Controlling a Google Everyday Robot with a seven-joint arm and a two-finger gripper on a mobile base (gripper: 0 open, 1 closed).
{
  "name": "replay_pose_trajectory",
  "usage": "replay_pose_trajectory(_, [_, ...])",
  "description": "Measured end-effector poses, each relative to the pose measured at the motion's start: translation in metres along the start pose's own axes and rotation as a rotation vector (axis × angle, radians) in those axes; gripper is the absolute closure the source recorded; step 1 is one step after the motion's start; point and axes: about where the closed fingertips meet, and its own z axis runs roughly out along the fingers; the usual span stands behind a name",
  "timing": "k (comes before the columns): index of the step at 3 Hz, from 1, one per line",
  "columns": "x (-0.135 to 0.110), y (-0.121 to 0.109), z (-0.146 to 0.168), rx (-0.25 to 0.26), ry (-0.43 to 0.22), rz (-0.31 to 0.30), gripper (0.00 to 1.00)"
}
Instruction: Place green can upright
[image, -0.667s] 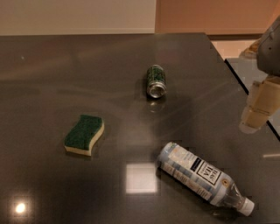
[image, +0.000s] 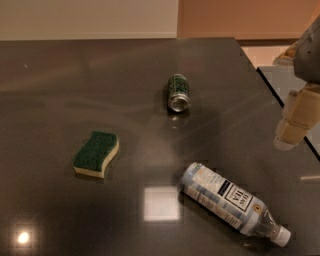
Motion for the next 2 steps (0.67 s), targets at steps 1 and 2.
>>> replay_pose_trajectory(1, [0.000,0.000,0.000,-0.001,-0.001,0.000,0.00])
replay_pose_trajectory(2, [-0.013,-0.021,0.006,-0.020,-0.016,0.037,0.00])
